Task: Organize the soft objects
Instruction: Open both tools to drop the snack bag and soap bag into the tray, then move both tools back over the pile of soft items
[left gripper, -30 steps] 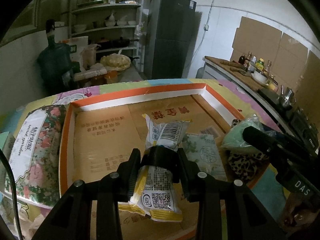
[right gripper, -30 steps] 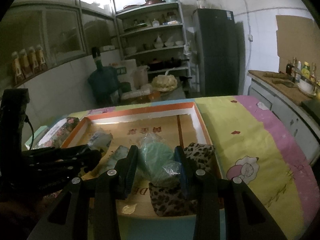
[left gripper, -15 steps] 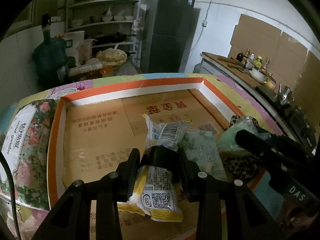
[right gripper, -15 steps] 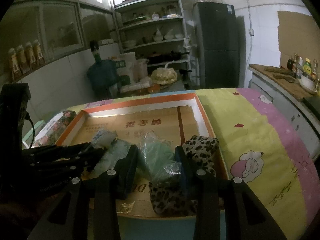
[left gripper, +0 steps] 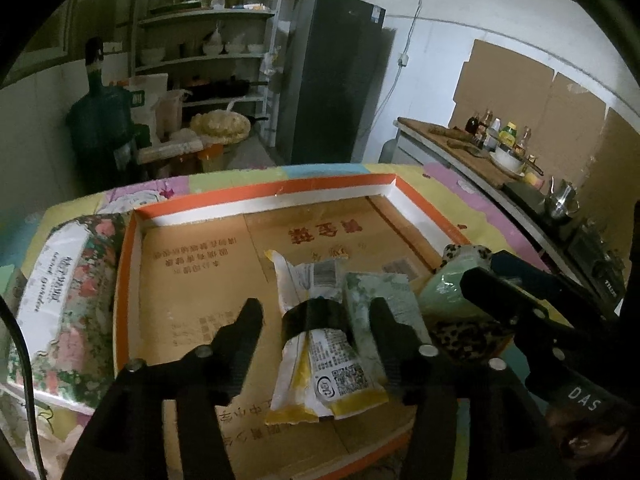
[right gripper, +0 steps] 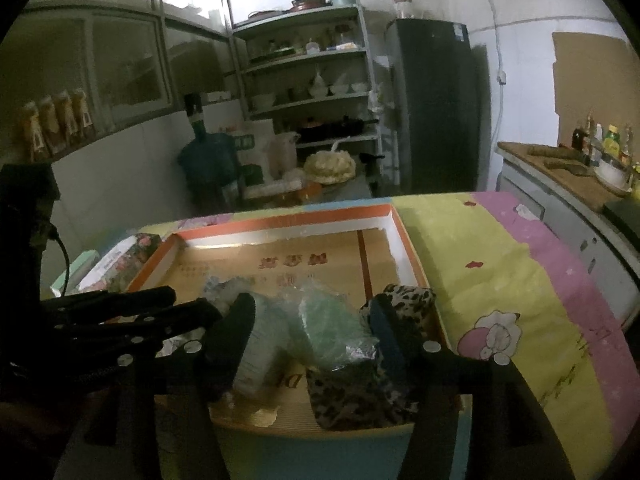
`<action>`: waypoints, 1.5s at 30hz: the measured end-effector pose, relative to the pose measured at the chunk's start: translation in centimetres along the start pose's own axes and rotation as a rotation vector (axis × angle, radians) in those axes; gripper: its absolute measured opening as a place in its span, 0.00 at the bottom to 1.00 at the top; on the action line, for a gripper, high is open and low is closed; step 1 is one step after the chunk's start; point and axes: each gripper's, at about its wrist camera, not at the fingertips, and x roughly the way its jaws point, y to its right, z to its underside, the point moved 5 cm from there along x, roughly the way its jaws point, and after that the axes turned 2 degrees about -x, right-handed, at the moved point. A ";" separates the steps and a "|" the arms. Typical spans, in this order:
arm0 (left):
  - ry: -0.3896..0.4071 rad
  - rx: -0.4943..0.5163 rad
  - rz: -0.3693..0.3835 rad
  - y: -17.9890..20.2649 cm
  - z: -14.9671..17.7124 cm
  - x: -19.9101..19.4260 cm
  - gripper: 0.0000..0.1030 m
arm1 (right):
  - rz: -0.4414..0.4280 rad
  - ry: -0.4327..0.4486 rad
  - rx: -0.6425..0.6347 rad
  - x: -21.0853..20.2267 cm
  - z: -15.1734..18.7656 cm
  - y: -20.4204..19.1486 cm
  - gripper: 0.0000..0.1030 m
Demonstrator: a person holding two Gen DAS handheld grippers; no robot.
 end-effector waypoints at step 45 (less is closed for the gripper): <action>0.214 -0.040 -0.086 -6.4 1.1 -13.0 0.83 | -0.020 0.145 -0.074 -8.0 -2.3 -11.1 0.72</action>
